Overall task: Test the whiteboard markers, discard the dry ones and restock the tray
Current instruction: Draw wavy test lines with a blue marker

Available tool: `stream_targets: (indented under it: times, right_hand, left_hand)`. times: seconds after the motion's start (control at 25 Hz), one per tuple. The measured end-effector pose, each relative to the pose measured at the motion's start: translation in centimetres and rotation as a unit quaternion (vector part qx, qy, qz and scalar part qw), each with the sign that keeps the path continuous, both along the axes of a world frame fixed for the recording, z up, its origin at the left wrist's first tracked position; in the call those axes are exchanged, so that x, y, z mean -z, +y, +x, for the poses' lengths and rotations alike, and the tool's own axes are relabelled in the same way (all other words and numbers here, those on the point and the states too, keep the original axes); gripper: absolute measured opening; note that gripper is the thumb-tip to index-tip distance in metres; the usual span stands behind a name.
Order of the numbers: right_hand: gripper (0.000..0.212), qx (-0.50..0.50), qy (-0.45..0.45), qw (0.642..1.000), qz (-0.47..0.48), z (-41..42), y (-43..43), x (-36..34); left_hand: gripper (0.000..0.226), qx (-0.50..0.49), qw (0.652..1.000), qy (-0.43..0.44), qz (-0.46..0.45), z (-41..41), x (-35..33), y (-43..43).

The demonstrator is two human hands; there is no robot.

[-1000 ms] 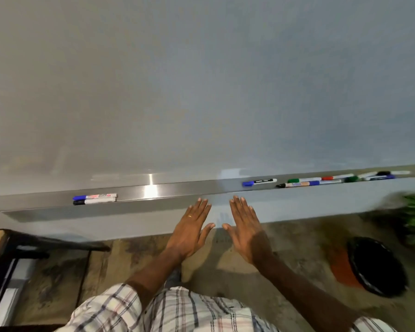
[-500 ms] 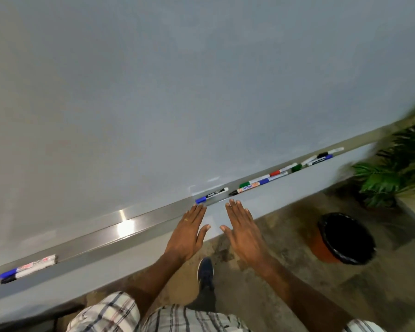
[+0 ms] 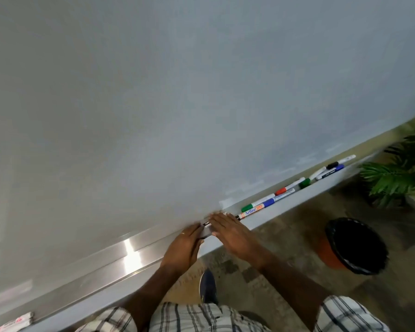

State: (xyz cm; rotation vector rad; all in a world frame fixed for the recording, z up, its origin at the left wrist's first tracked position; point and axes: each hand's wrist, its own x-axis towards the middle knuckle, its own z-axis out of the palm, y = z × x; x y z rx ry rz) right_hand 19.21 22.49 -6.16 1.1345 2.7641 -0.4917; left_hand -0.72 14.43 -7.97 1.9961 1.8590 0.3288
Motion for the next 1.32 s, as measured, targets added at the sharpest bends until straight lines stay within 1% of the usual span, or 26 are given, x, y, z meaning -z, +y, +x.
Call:
stream_targets:
  times: [0.12,0.24,0.32,0.44,0.56,0.64,0.72,0.76,0.84,1.0,1.16,1.24,1.32]
  right_hand:
    - [0.066,-0.031,-0.007,0.999,-0.003,-0.9,1.2,1.4]
    - [0.065,-0.054,-0.015,0.998,0.017,-2.3,2.1,1.4]
    - [0.063,-0.068,-0.004,0.997,0.028,-3.1,2.3,1.1]
    - [0.066,-0.086,0.009,0.996,0.029,-3.4,2.0,-0.7]
    - [0.065,-0.095,0.036,0.994,0.03,-3.0,1.2,-2.5]
    - [0.061,-0.111,0.044,0.992,0.031,-1.7,0.6,-3.8]
    - [0.055,-0.131,0.041,0.989,0.054,0.3,0.5,-5.1]
    - [0.055,-0.14,0.028,0.988,0.059,1.3,0.6,-5.8]
    - [0.054,-0.156,-0.002,0.986,0.063,3.6,0.8,-7.1]
    - [0.046,-0.172,0.004,0.984,0.05,7.5,1.3,-10.3]
    - [0.051,-0.176,-0.017,0.984,0.033,10.1,1.4,-12.1]
    - [0.049,-0.165,-0.014,0.985,0.055,10.9,1.8,-12.5]
    - [0.043,-0.131,0.018,0.988,0.085,11.6,2.4,-13.0]
  left_hand:
    - [0.036,0.001,1.0,0.011,0.009,-0.6,-0.2,0.8]
    - [0.029,-0.014,1.0,0.01,0.011,-0.6,-0.6,0.8]
    - [0.03,-0.033,0.999,-0.009,0.023,-0.9,-0.6,0.3]
    - [0.038,-0.082,0.994,-0.046,0.05,-1.2,-1.3,-0.8]
    - [0.037,-0.118,0.989,-0.058,0.072,-0.5,-2.8,-2.0]
    - [0.034,-0.135,0.984,-0.072,0.091,0.8,-3.9,-2.9]
    - [0.042,-0.148,0.978,-0.104,0.106,3.0,-5.2,-3.4]
    - [0.047,-0.152,0.975,-0.125,0.106,4.3,-5.8,-3.5]
    - [0.045,-0.154,0.971,-0.146,0.107,6.8,-7.2,-3.4]
    - [0.045,-0.11,0.975,-0.143,0.132,9.8,-9.1,-3.0]
    - [0.046,-0.097,0.974,-0.132,0.158,12.3,-10.2,-3.6]
    - [0.042,-0.1,0.974,-0.122,0.164,12.9,-11.0,-3.8]
    - [0.039,-0.112,0.974,-0.113,0.16,13.1,-12.2,-4.0]
